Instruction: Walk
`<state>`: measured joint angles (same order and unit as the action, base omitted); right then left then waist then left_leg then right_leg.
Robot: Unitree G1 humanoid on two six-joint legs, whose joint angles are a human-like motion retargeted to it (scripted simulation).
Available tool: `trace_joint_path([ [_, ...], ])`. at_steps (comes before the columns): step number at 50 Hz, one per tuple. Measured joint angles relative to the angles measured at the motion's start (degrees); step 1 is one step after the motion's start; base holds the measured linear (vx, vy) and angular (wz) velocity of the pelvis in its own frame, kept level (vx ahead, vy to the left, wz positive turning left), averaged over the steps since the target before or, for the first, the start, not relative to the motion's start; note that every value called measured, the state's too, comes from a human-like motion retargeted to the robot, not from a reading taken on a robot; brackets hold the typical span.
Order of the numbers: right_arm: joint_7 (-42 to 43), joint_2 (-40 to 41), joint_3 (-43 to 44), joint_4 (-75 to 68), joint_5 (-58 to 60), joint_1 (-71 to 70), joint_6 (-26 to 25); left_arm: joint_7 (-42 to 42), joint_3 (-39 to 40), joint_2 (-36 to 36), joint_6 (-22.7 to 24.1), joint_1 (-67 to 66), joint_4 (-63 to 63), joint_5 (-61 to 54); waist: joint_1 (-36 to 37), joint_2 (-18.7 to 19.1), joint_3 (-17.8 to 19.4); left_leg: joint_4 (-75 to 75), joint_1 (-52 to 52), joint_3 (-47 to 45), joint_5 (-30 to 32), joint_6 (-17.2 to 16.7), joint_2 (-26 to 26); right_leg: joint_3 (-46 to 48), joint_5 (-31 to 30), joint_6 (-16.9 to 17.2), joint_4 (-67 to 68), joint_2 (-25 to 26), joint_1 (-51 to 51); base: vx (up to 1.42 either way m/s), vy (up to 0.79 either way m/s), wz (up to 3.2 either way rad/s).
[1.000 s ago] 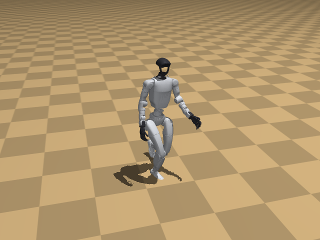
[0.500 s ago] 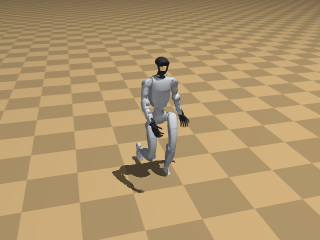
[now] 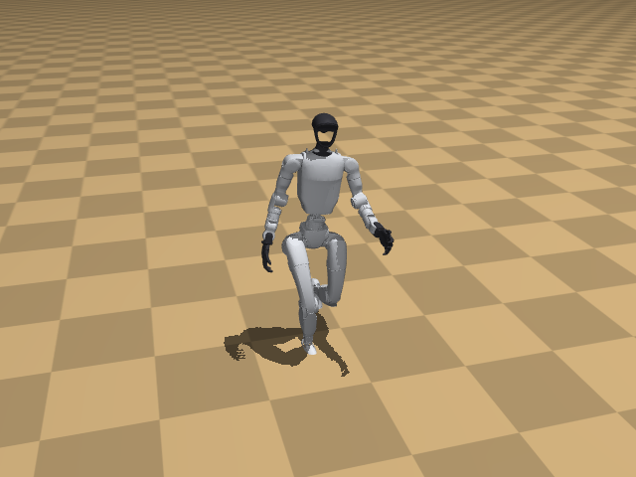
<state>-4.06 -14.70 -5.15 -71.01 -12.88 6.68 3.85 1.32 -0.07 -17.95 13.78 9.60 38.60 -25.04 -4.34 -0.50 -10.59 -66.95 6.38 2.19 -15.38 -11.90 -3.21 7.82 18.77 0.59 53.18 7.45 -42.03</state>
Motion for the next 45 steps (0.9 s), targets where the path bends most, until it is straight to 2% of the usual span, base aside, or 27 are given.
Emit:
trace_joint_path([
  [2, 1.3, -0.6, 0.7, -0.9, 0.5, -1.7, 0.3, -0.5, 0.3, 2.1, -1.0, -2.3, 0.0, 0.7, 2.8, 4.4, -1.0, -12.0, 8.3, 0.4, 5.0, -1.0, -6.4, 1.7, 1.1, -2.7, -3.2, 5.2, 2.0, 0.71, -0.06, -0.8],
  [3, 2.1, -0.8, 0.8, -1.0, 0.8, -2.8, 0.5, -0.9, 0.2, 2.8, -1.5, -3.4, 0.8, 1.0, 4.0, 4.7, -1.3, -16.3, 12.0, -0.3, 4.7, 0.4, -8.4, 1.4, 2.3, -3.3, -4.0, 6.3, 3.4, 0.74, -0.05, -0.65],
  [5, 3.6, -1.1, 0.6, -0.8, 1.2, -5.4, 0.8, -1.6, 0.1, 4.0, -2.7, -5.3, 3.4, 1.5, 6.1, 4.3, -1.5, -21.8, 19.1, -1.8, -0.2, 4.8, -11.5, 0.1, 4.7, -3.6, -5.5, 7.4, 6.9, 0.75, -0.03, -0.48],
  [8, 5.5, -1.2, 0.3, 1.6, 1.1, -9.9, 1.6, -2.2, 0.7, 5.4, -4.3, -8.7, 9.9, 1.8, 8.8, 2.2, -1.2, -19.9, 28.1, -4.3, -10.5, 10.4, -12.1, -3.2, 7.8, -2.4, -8.6, 7.1, 13.8, 0.77, 0.02, -0.44],
  [10, 6.3, -1.1, 0.0, 4.4, 0.7, -12.7, 2.4, -2.4, 1.5, 6.0, -5.0, -11.5, 14.8, 2.1, 10.1, 0.9, -0.8, -13.2, 32.6, -5.4, -14.6, 11.9, -10.6, -5.6, 9.3, -1.4, -10.8, 6.2, 18.8, 0.81, 0.08, -0.52],
  [12, 6.6, -1.1, -0.9, 7.4, 0.4, -15.5, 3.3, -2.4, 2.3, 6.4, -5.5, -14.2, 19.7, 2.6, 10.9, -0.5, -0.7, -2.4, 35.8, -5.9, -15.5, 11.7, -7.2, -8.1, 10.1, 0.0, -13.1, 4.5, 23.0, 0.84, 0.11, -0.61],
  [17, 6.0, -0.9, -4.9, 14.1, 2.0, -21.4, 4.6, -1.6, 4.6, 6.5, -5.9, -19.7, 28.4, 3.0, 11.0, -4.1, -2.3, 32.2, 38.0, -4.1, -8.5, 9.0, 4.1, -11.3, 10.1, 3.9, -16.2, -2.4, 27.9, 0.86, 0.13, -0.46],
  [21, 5.8, 0.0, -7.1, 16.4, 3.9, -21.9, 5.0, -0.2, 7.1, 6.2, -6.1, -23.6, 31.6, 1.8, 11.6, -5.4, -3.3, 30.1, 40.0, -2.7, -6.1, 10.0, 9.1, -13.7, 11.0, 6.2, -6.8, -5.5, 28.7, 0.86, 0.16, -0.48],
  [23, 5.6, 0.9, -7.9, 16.3, 4.7, -20.8, 4.8, 0.3, 8.8, 6.0, -6.3, -25.0, 33.3, 0.9, 11.1, -7.1, -3.5, 25.5, 39.3, -3.5, -5.3, 11.7, 12.3, -14.6, 8.8, 8.4, 0.3, -8.6, 29.2, 0.85, 0.17, -0.31],
  [24, 5.2, 1.4, -8.1, 15.9, 4.9, -19.9, 4.6, 0.4, 9.5, 5.9, -6.4, -25.5, 33.9, 0.4, 10.6, -8.0, -3.3, 23.0, 38.6, -4.1, -6.0, 12.9, 14.2, -14.9, 5.9, 9.8, 4.8, -10.5, 29.2, 0.81, 0.15, -0.14],
  [25, 4.8, 2.1, -8.3, 15.4, 5.0, -18.9, 4.4, 0.5, 10.1, 5.7, -6.6, -25.8, 34.5, -0.1, 9.9, -9.1, -3.0, 20.6, 37.7, -4.9, -7.1, 14.1, 16.0, -15.1, 2.2, 11.3, 9.7, -12.4, 28.9, 0.78, 0.13, -0.06],
  [27, 3.2, 3.8, -8.1, 13.9, 4.7, -17.6, 3.8, 0.1, 11.0, 4.7, -6.9, -25.0, 35.6, -1.0, 8.2, -12.6, -0.1, 20.7, 31.9, -7.2, -9.5, 16.7, 20.6, -16.0, -7.2, 14.3, 20.4, -17.4, 27.8, 0.75, 0.1, -0.1],
  [28, 2.8, 4.3, -8.1, 13.1, 4.5, -17.1, 3.6, 0.1, 11.0, 4.6, -7.1, -24.2, 35.6, -1.2, 7.5, -13.2, 0.5, 20.6, 30.0, -7.8, -10.9, 17.6, 21.7, -15.7, -10.2, 14.2, 25.2, -19.1, 25.8, 0.75, 0.1, -0.21],
  [29, 2.6, 4.8, -8.2, 12.4, 4.6, -16.1, 3.5, 0.1, 10.6, 4.8, -7.2, -23.6, 35.3, -1.1, 6.5, -13.6, 0.8, 19.8, 28.6, -8.2, -12.6, 18.3, 22.5, -15.1, -10.6, 13.3, 29.5, -20.9, 23.4, 0.75, 0.1, -0.25],
  [31, 2.0, 5.2, -8.2, 10.8, 4.6, -15.1, 3.3, 0.2, 9.3, 4.8, -7.6, -20.9, 34.9, -0.6, 5.0, -13.4, 1.6, 22.1, 23.8, -8.2, -14.8, 18.9, 23.1, -13.6, -7.8, 9.7, 35.7, -23.8, 17.3, 0.75, 0.1, -0.44],
  [33, 1.4, 5.1, -8.2, 9.1, 4.8, -14.2, 3.2, 0.2, 7.4, 4.7, -8.1, -16.9, 34.1, 0.6, 3.4, -12.6, 2.4, 27.5, 17.3, -7.1, -15.6, 18.6, 23.1, -11.7, -2.0, 6.0, 37.8, -25.4, 11.0, 0.77, 0.08, -0.45],
  [35, 0.6, 4.7, -8.2, 7.7, 5.2, -12.4, 3.1, 0.1, 5.3, 5.1, -8.1, -13.1, 32.5, 2.0, 1.6, -11.4, 2.9, 32.7, 11.1, -5.7, -15.9, 17.6, 22.7, -9.2, 3.8, 3.8, 35.9, -25.5, 5.2, 0.79, 0.04, -0.21],
  [37, -0.7, 4.1, -8.2, 6.6, 5.2, -10.2, 2.8, -0.2, 3.0, 5.1, -7.6, -9.4, 30.0, 3.7, 0.0, -10.0, 3.3, 37.6, 4.9, -4.2, -15.4, 16.2, 21.8, -6.7, 6.5, 3.4, 29.6, -23.9, 0.6, 0.8, -0.01, -0.06],
  [40, -2.7, 3.1, -7.6, 4.8, 4.4, -7.1, 1.9, -0.7, -0.2, 4.4, -6.2, -3.9, 25.0, 5.4, -1.6, -7.9, 3.7, 45.4, -3.8, -2.4, -13.7, 14.2, 19.5, -4.0, 5.4, 5.5, 14.1, -19.0, -4.0, 0.81, -0.04, -0.02],
  [43, -4.6, 2.1, -6.5, 2.8, 3.4, -4.1, 1.0, -1.4, -2.1, 3.3, -4.3, 1.0, 19.3, 6.1, -1.7, -5.5, 2.1, 50.1, -8.2, -1.3, -11.5, 11.6, 16.4, -3.2, 1.7, 8.3, -5.6, -12.3, -5.8, 0.8, -0.06, -0.15],
  [45, -5.2, 1.7, -5.9, 1.4, 3.3, -1.9, 0.4, -1.7, -2.3, 3.1, -3.1, 3.0, 16.0, 6.0, -1.7, -5.5, 1.1, 46.5, -8.8, -0.9, -11.3, 10.0, 16.4, -4.5, 1.6, 8.4, -8.7, -10.5, -7.2, 0.75, -0.06, -0.1],
])
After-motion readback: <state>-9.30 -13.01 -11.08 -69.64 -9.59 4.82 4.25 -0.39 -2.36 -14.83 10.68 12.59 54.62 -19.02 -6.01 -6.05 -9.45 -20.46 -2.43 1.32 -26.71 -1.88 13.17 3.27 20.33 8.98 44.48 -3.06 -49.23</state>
